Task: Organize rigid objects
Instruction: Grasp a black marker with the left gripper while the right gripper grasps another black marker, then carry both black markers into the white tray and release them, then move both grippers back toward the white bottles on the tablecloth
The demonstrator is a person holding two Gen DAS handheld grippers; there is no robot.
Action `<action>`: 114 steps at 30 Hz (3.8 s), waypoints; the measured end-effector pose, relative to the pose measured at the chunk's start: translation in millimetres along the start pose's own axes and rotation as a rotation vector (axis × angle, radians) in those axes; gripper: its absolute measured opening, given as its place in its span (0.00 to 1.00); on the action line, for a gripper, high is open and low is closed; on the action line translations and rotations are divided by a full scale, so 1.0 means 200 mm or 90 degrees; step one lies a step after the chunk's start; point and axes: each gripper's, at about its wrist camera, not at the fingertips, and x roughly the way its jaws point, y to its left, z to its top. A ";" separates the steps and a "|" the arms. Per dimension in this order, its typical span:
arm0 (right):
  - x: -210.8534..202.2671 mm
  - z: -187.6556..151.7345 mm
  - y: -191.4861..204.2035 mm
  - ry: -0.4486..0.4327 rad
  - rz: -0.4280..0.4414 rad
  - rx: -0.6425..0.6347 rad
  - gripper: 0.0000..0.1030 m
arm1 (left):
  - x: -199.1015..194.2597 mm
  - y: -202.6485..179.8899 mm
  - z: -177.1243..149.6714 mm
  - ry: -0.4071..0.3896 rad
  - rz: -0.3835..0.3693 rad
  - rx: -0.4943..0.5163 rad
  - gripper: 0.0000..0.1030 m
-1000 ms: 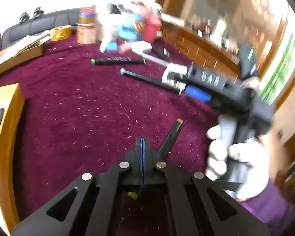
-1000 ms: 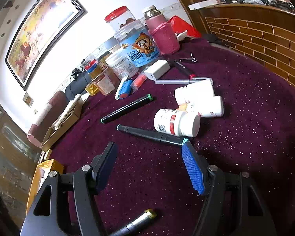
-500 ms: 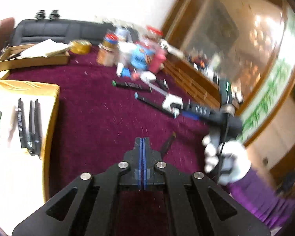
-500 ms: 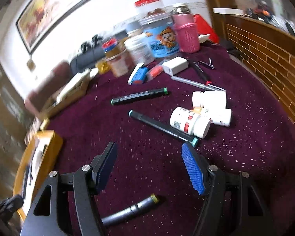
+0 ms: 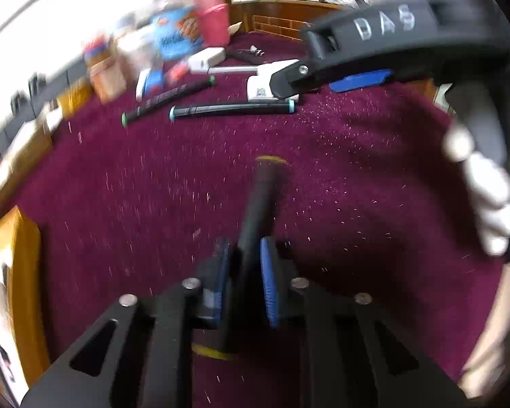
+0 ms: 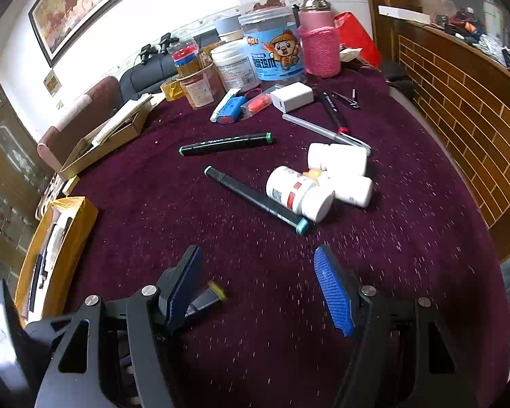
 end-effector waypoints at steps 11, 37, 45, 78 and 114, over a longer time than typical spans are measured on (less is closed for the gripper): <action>0.35 0.22 0.25 0.063 -0.023 -0.153 0.61 | -0.45 0.47 -0.27 -0.116 -0.181 -0.260 0.09; 0.16 -0.03 0.38 0.097 0.189 -0.029 0.12 | -0.81 0.89 -0.53 -0.268 -0.222 -0.393 0.00; 0.07 -0.23 0.55 0.102 0.262 -0.053 0.12 | -0.69 0.54 -0.43 -0.076 -0.100 -0.091 0.11; 0.29 -0.31 1.42 0.225 0.441 -0.083 0.13 | -0.81 1.34 -0.81 -0.058 -0.010 -0.422 0.12; -0.12 -0.42 1.85 0.072 0.517 -0.252 0.48 | -1.42 1.39 -1.09 -0.284 0.170 -0.663 0.55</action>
